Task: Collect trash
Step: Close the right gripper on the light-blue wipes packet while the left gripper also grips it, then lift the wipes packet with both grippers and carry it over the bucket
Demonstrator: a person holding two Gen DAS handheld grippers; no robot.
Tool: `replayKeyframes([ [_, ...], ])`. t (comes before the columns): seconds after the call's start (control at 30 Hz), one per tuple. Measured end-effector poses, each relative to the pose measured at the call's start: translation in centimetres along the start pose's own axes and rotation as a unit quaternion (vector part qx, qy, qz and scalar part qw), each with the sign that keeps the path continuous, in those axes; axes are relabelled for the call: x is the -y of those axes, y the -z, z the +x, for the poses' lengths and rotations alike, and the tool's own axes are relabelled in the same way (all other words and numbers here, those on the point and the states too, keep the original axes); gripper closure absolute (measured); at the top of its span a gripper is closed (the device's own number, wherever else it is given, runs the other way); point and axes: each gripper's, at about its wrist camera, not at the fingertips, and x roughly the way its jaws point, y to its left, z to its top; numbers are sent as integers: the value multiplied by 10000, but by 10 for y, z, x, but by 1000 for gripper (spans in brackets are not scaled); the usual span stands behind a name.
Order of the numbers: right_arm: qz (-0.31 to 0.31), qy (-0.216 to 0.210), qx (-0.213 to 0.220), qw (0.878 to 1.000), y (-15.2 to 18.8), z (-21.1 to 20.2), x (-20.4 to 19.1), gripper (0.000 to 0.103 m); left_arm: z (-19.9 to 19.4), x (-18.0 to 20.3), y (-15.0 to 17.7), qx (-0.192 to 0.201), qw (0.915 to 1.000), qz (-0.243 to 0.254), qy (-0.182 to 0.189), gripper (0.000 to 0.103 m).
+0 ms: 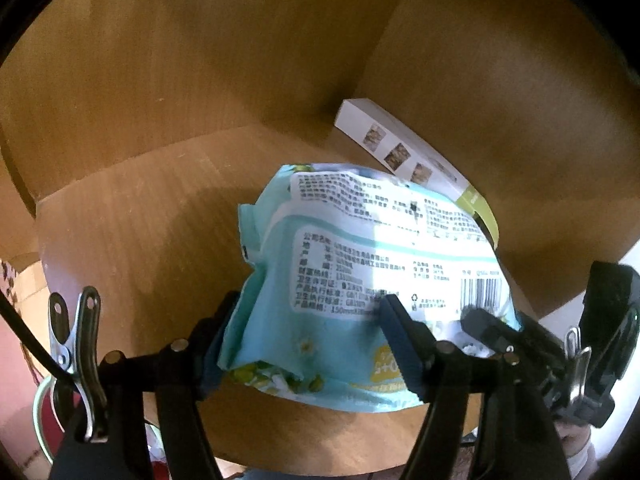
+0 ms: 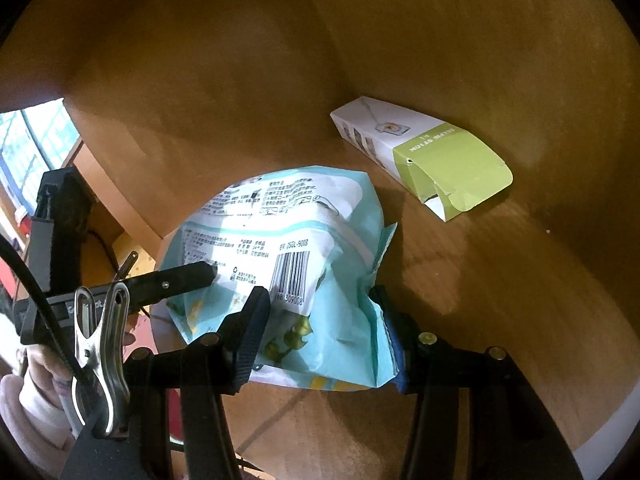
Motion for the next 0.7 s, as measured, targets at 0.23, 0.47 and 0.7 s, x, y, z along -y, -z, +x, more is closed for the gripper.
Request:
replayKeyframes([
  [0.23,109,-135,75,9998,-1,4,5,51,-3,3,8,267,9994,-122,-168,28],
  [0.47,51,-166,216,9996,1,6,5,51,-9,8,20,418,9989,-26,-220,29],
  [0.7,-54,-125,230,9996,6,1,2,51,-18,15,39,544,9982,-29,-249,29],
])
